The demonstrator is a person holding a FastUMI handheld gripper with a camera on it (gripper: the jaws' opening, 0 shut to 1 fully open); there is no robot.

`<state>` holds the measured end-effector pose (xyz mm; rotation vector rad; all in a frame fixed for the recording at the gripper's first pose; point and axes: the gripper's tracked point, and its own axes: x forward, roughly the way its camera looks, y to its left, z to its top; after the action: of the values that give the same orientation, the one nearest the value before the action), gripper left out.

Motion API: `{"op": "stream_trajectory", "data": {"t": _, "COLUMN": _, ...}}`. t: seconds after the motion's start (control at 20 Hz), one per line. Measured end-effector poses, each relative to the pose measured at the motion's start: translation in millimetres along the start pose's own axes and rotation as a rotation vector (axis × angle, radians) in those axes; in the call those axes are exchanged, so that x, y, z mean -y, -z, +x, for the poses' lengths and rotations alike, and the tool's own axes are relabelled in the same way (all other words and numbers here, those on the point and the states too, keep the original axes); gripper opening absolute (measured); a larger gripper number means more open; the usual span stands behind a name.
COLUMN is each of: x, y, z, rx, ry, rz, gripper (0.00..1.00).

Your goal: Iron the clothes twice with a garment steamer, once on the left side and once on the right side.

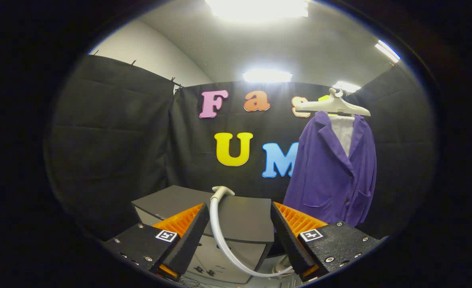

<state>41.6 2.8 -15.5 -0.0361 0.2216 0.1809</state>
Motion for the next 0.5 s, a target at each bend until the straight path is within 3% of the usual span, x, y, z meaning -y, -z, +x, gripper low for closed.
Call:
{"op": "stream_trajectory", "data": {"t": 0.3, "x": -15, "y": 0, "z": 68, "rx": -0.088, "ry": -0.029, "rz": 0.138, "gripper": 0.95}}
{"op": "stream_trajectory", "data": {"t": 0.5, "x": -17, "y": 9, "z": 136, "rx": -0.147, "ry": 0.02, "rz": 0.146, "gripper": 0.94}}
